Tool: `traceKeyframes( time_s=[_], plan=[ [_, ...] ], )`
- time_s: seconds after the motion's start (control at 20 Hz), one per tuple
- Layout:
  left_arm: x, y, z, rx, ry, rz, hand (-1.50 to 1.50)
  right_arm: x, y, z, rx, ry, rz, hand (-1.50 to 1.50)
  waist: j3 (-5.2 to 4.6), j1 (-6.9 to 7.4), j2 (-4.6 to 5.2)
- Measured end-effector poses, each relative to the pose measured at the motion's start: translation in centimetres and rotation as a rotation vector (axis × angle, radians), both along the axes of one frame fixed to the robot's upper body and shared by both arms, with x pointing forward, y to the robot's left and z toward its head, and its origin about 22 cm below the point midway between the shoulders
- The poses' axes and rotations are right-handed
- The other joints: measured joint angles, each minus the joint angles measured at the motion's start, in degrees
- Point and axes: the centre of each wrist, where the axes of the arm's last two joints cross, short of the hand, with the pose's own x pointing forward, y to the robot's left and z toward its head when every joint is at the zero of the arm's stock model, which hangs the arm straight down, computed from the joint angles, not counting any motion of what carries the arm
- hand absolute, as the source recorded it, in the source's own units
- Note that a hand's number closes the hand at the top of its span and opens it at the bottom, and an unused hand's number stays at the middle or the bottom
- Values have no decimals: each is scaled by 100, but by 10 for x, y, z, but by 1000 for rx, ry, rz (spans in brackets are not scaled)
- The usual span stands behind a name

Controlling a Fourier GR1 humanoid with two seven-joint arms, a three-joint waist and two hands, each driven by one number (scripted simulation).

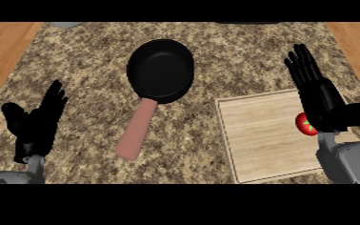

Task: Pick the tomato from the tray and place it in the pot

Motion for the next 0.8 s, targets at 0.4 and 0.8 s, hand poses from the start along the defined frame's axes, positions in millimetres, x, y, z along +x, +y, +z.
traceKeyframes(
  time_s=[0.4, 0.8],
  plan=[
    [-2, -31, -13, -26, 36, -252, 0, -14, -62, -14, -362, 107, -59, -150, -50, -273, 79],
    [-9, -49, -36, -59, 82, -386, 0, -45, -65, -28, -328, -310, -360, -150, -16, -327, 59]
  ],
)
